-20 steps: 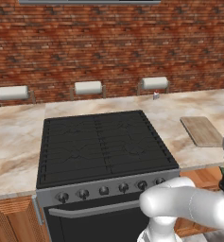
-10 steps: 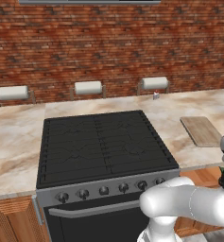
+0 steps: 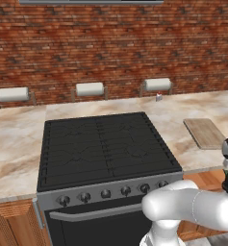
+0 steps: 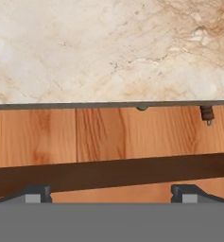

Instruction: Open the drawer on the right and place the cutting tools on the cutting board.

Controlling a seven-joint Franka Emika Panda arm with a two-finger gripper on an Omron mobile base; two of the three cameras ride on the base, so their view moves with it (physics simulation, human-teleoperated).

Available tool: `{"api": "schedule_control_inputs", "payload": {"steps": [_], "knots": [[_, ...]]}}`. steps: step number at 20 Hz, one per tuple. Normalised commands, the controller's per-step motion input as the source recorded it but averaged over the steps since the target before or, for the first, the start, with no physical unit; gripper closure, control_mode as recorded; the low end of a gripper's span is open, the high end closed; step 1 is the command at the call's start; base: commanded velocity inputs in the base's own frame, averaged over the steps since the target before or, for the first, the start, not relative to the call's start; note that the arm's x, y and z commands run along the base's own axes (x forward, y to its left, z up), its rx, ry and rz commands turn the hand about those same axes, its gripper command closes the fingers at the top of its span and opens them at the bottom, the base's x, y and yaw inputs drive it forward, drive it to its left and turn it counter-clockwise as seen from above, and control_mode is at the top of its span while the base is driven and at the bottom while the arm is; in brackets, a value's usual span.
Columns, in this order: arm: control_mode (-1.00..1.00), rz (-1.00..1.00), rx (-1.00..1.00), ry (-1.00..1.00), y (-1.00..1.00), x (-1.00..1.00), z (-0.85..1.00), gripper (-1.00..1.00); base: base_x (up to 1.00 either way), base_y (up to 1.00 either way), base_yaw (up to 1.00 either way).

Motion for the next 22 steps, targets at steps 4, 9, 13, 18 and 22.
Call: {"api": "schedule_control_inputs", "payload": {"steps": [4, 9, 13, 18, 22], "knots": [[-1.00, -0.02, 0.00, 0.00, 0.19, 0.00, -0.14, -1.00, 0.00, 0.00, 0.00], [-1.00, -0.03, 0.00, 0.00, 0.14, 0.00, -0.19, -1.00, 0.00, 0.00, 0.00], [-1.00, -0.03, 0.00, 0.00, 0.13, 0.00, -0.21, -1.00, 0.00, 0.00, 0.00], [-1.00, -0.03, 0.00, 0.00, 0.10, 0.00, -0.19, -1.00, 0.00, 0.00, 0.00], [-1.00, -0.03, 0.01, 0.00, 0.01, 0.00, -0.19, -1.00, 0.00, 0.00, 0.00]]}}
